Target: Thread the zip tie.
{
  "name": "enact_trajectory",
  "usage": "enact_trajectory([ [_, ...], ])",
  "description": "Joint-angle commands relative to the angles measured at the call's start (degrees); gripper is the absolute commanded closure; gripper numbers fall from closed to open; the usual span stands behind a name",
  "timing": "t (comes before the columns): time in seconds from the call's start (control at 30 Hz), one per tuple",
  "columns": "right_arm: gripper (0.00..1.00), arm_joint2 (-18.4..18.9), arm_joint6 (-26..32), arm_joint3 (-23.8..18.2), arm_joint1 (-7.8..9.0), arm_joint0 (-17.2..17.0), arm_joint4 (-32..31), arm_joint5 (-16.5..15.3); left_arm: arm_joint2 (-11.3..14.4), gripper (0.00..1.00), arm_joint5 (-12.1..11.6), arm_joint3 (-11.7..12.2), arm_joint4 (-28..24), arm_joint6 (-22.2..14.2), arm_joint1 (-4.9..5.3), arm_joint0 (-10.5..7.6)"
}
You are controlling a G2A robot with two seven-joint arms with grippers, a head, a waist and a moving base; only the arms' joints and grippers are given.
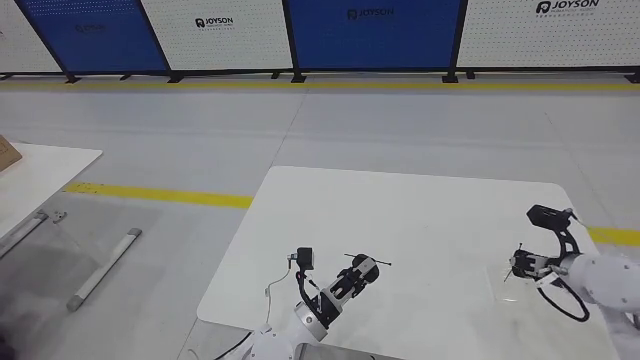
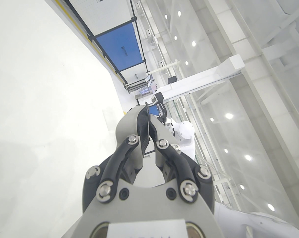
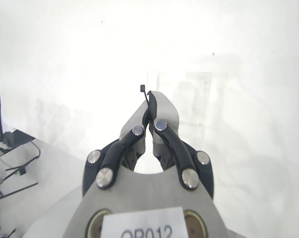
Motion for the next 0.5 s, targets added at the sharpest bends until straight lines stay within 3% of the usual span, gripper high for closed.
enact_trajectory([
  [0.0, 1.0, 2.0, -3.4, -2.9, 0.18, -2.9, 0.3, 0.8, 0.0, 1.0, 0.0, 0.0, 0.0, 0.0, 0.0, 0.0],
  [0.23, 1.0, 9.0, -18.5, -13.6, 0.46, -16.4, 0.9, 0.7, 0.0, 1.0, 0.0, 0.0, 0.0, 0.0, 0.0, 0.0],
  [0.47, 1.0, 9.0, -18.5, -13.6, 0.46, -16.4, 0.9, 0.7, 0.0, 1.0, 0.0, 0.0, 0.0, 0.0, 0.0, 0.0],
])
